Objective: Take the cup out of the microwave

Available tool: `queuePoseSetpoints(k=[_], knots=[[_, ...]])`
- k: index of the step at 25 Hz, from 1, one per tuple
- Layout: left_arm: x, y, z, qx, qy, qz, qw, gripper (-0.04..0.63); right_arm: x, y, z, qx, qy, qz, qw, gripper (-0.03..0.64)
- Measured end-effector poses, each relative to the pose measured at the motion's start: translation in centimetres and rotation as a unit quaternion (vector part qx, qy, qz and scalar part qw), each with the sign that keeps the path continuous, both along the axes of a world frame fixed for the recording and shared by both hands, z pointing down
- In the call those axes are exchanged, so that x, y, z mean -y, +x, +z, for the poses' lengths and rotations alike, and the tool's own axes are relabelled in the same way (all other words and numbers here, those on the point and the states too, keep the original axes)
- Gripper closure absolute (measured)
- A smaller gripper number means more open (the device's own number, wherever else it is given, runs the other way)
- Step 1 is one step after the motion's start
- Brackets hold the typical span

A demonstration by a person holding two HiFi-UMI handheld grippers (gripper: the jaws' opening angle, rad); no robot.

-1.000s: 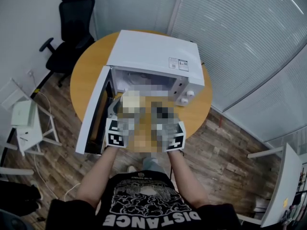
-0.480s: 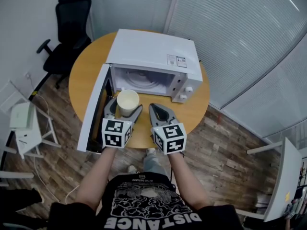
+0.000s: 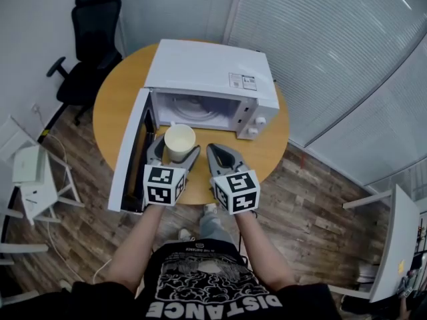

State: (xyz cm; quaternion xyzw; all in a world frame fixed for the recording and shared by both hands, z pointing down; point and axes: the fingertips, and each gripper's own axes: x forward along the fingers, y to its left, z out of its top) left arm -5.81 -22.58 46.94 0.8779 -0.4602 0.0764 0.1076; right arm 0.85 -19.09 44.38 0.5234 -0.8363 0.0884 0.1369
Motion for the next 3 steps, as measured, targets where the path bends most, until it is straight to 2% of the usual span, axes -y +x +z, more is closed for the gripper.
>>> queuePoseSetpoints(k=[3], knots=[[-0.07, -0.06, 0.05, -0.002, 0.0, 0.0, 1.0, 0.167, -0.07, -0.03, 0.16, -0.003, -0.001, 0.0, 1.0, 0.601]])
